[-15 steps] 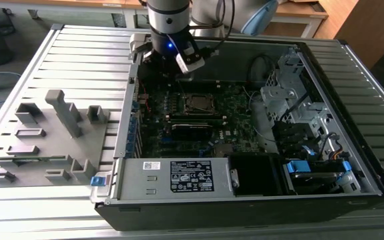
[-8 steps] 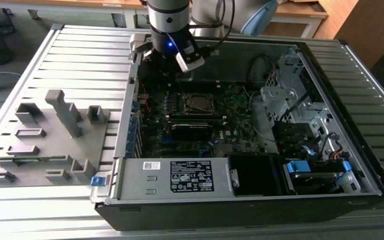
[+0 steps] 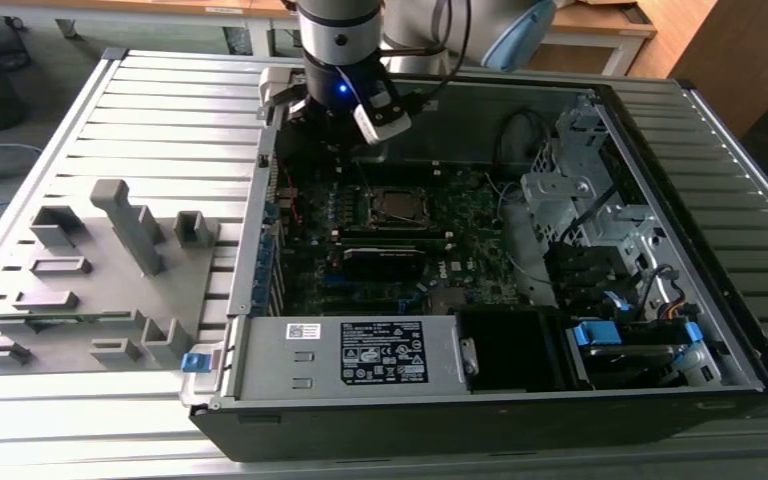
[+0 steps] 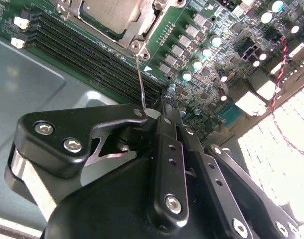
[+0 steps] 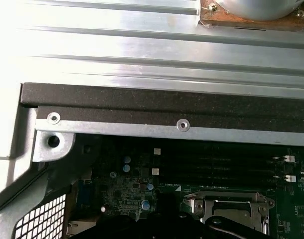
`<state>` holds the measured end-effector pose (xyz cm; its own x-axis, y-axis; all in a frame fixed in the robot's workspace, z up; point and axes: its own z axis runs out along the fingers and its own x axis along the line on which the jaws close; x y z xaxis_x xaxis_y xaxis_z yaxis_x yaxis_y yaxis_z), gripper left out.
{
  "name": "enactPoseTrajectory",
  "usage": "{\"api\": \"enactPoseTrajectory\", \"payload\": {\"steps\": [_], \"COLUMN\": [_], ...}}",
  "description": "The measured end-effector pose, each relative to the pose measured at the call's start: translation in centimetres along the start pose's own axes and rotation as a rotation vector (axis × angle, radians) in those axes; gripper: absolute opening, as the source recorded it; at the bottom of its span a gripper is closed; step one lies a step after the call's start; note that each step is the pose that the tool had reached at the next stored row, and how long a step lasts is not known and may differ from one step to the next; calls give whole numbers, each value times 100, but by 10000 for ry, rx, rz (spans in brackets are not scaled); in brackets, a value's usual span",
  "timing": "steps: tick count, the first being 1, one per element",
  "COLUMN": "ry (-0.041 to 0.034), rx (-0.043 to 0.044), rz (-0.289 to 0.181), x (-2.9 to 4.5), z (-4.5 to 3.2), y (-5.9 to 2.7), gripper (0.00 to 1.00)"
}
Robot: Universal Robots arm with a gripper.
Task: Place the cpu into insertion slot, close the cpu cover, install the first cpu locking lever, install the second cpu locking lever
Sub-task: 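Install the first cpu locking lever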
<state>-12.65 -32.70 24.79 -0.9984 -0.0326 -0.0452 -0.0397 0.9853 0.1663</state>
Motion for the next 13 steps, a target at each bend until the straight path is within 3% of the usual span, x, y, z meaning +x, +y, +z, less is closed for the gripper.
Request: {"api": "enactPoseTrajectory", "payload": {"steps": [13], "ry": [-4], "rx": [1], "rz": [27], "x": [-162], "z": [11], "y": [-7], "gripper": [11]}}
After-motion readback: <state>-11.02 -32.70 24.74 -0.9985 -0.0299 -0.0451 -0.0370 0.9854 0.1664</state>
